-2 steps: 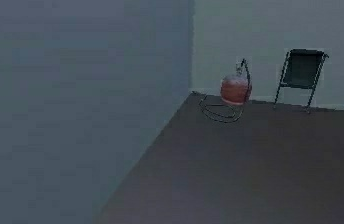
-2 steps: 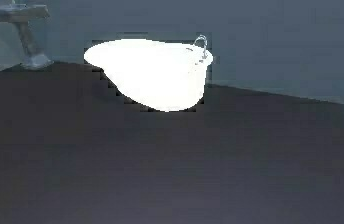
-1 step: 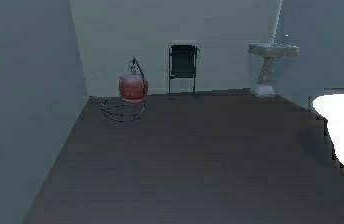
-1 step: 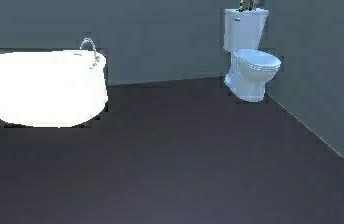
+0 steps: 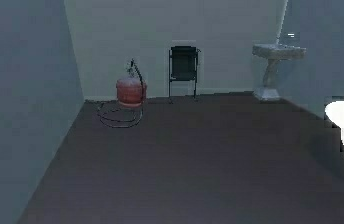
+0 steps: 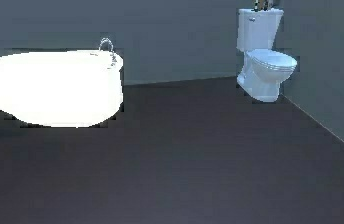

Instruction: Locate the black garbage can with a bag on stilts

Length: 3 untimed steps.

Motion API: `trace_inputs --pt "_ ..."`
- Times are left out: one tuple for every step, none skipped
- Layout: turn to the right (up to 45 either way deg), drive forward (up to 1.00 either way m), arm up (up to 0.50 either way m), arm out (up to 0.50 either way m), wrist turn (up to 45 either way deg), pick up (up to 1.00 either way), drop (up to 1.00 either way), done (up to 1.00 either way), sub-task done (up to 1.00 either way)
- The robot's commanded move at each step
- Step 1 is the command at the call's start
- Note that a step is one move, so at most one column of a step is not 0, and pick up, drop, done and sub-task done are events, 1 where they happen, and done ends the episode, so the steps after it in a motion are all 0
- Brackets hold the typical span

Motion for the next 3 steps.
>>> trace_inputs --pt "0.0 1.00 0.00 0.00 0.0 0.00 0.00 0.00 0.00" --pt "0.0 1.00 0.00 0.00 0.0 0.00 0.00 0.00 0.00" --pt "0.0 0.60 0.00 0.00 0.0 0.00 0.00 0.00 0.00"
